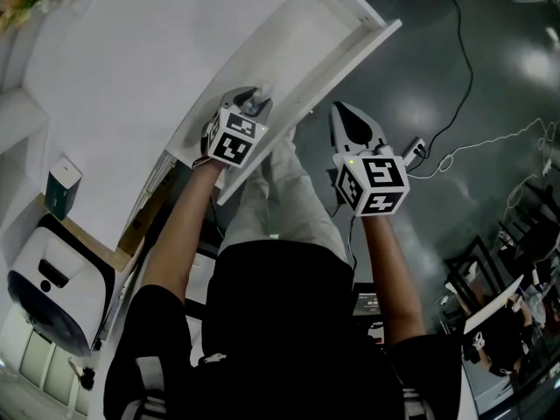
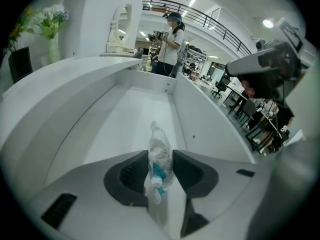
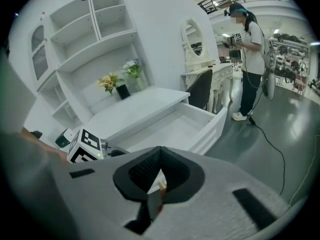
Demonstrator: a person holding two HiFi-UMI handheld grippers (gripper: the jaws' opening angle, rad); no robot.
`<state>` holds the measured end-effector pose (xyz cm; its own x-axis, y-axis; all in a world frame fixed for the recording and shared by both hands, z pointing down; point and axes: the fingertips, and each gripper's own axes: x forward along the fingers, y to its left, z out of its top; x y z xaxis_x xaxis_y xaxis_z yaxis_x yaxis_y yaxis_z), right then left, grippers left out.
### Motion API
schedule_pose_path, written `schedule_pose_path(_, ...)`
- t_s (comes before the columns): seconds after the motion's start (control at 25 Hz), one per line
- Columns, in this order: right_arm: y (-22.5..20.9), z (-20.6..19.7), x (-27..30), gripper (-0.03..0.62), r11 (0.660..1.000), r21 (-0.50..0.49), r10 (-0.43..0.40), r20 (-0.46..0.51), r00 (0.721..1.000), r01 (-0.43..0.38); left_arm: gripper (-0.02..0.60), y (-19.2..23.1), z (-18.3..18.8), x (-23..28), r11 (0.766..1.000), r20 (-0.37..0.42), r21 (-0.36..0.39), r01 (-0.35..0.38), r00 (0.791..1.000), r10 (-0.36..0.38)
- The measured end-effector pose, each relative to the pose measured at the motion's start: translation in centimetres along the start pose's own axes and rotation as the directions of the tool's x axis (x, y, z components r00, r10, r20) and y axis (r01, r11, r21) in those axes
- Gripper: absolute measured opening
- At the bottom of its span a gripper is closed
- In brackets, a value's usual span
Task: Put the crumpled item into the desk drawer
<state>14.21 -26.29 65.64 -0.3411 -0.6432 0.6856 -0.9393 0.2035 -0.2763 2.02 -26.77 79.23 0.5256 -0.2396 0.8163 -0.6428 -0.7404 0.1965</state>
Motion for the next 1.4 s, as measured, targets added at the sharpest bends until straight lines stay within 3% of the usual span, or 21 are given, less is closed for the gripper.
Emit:
schedule_pose_path(0.4,-0.3,-0.1,0.0,-0.005,1.0,0.002,-0.003,-0.004,1.0,0.003,0.238,-0.3,-0.7,0.6,1.0,-0.021,-0.007,0.009,1.0,-0.009)
schedule_pose_path(0.64,-0.3,-0.3,0.1,-0.005,1.0,0.001,-0.001,-0.011,1.0,0.001,0.272,-0.6,-0.3,0.4,1.0,-0.002,-0.011,0.029,1.0,-0.029)
schedule_pose_path(1.28,0.4,1.4,-1.2,-0.005,1.0,-0.016,-0.007,0.016,1.0,0.007,0.275,-1.4,1.2,-1.8,0.998,0.009,0.029,0.054,0.998,-0.055)
schedule_pose_path(1.4,0.9,1.7,-1.7,-0.005,1.0,-0.021,-0.007,0.024,1.0,0.008,0.246,-1.4,1.5,-2.5,0.999,0.023,0.033,0.042,0.999,-0.043)
